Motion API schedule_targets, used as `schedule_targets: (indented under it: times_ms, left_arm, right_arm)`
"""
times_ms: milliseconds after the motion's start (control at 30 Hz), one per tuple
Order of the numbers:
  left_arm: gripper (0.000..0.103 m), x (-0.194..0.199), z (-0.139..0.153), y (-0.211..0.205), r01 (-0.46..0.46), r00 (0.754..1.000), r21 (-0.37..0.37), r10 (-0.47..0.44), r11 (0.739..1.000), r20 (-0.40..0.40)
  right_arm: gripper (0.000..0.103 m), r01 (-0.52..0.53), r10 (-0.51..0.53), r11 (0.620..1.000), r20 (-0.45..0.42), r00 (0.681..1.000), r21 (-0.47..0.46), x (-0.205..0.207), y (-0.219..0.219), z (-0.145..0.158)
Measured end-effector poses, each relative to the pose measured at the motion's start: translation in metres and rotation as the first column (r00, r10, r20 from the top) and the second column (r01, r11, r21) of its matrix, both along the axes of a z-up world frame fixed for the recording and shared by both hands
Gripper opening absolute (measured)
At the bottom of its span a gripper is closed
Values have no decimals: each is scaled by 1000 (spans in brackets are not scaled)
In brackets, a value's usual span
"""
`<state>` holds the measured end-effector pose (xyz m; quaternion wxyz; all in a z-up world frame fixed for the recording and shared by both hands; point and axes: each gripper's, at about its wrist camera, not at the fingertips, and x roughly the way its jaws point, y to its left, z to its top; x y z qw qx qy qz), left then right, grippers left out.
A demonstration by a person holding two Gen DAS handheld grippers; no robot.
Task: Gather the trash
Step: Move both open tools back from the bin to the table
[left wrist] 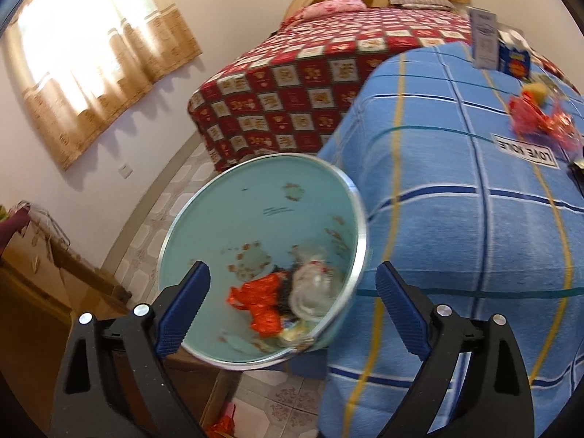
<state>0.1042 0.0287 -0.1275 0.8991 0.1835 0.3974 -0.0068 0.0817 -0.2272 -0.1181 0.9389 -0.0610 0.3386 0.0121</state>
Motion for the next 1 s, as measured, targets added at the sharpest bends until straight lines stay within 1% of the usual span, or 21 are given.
schedule_targets:
  times_ms: [67,200,300,367,467,533,633,767,833,867,933,1000]
  left_arm:
    - [90,0,-1,-10,15,1000,3,-15,1000,-3]
    - [90,0,-1,-29,41,999,12,-41,999,2]
    - [90,2,0,-38,54,999,11,-54,999,0]
    - [90,3,-1,-43,62,998,9,-62,998,-2]
    - [90,4,-2,-48,76,997,6,-76,997,-4]
    - [90,4,-3,-50,83,997,0,-83,997,-6]
    - [90,4,-4,-52,94,996,-4,-94,996,-9]
    - [91,4,-4,-54,101,995,-8,-101,995,-10]
    - [91,2,-3,-56,106,994,-8,-107,994,-9]
    - [91,1,-1,-57,111,994,-8,-111,994,-6]
    - [91,0,1,-59,116,993,-9,-116,993,2]
    - [91,0,4,-61,117,993,-9,-117,993,9]
  right_arm:
    - [88,25,-26,1000,-26,999,-10,-1,-13,-9]
    - [88,48,-49,999,-52,997,-18,9,-22,-21]
    - [89,56,-57,998,-56,997,-31,13,-26,-21]
    - [89,54,-58,997,-91,994,-48,16,-31,-26]
    - [89,65,-72,996,-111,991,-63,9,-40,-27]
    - [89,85,-95,993,-120,988,-86,-4,-55,-27]
    - [89,112,-123,989,-126,984,-95,-25,-77,-29]
    - [90,209,-225,969,-133,965,-129,-56,-113,-32]
    - [90,253,-269,959,-131,954,-124,-64,-127,-32]
    - [90,290,-306,949,-132,943,-125,-69,-137,-31]
    - [90,319,-331,941,-118,936,-113,-74,-144,-29]
    - [90,340,-341,940,-95,935,-23,-84,-149,-21]
